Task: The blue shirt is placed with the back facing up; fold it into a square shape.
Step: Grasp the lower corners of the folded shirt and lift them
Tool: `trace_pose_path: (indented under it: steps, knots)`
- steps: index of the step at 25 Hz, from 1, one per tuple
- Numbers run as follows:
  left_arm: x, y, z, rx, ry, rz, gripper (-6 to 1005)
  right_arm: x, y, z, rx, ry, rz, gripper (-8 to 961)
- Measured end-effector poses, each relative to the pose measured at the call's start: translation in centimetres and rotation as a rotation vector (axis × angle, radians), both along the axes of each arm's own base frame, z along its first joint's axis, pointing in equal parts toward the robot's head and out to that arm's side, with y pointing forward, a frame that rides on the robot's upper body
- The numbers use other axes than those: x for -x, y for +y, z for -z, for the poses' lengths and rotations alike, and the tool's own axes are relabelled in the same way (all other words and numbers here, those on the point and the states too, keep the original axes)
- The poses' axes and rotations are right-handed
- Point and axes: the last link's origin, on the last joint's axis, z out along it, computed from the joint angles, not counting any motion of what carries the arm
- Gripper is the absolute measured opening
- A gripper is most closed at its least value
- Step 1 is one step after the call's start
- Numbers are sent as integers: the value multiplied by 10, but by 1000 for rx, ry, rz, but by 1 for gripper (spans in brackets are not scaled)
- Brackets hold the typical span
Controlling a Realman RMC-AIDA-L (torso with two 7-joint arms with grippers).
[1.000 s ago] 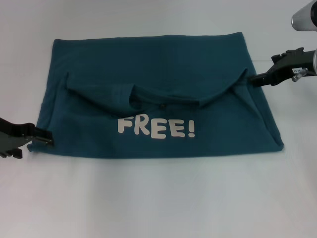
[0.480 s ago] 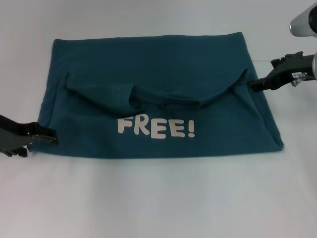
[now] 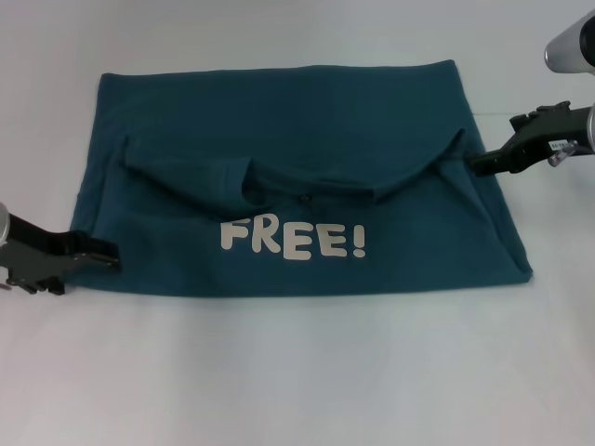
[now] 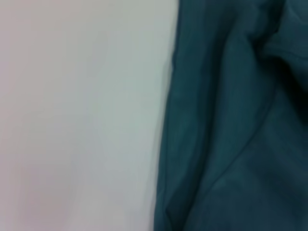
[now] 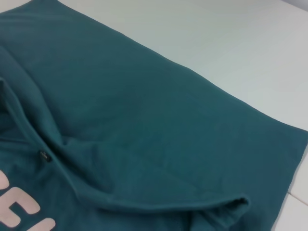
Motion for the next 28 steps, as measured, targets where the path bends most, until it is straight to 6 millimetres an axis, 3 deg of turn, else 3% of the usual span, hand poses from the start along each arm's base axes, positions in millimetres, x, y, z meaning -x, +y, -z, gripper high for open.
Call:
trace_pose_path:
  steps: [16,28]
  knots:
    - [-6,5,12,40,17,76,804,-5,-5,3,16,0,20,919]
    - [-7,7,20,68,76,164,329,-5,-8,7,30,12,32,913]
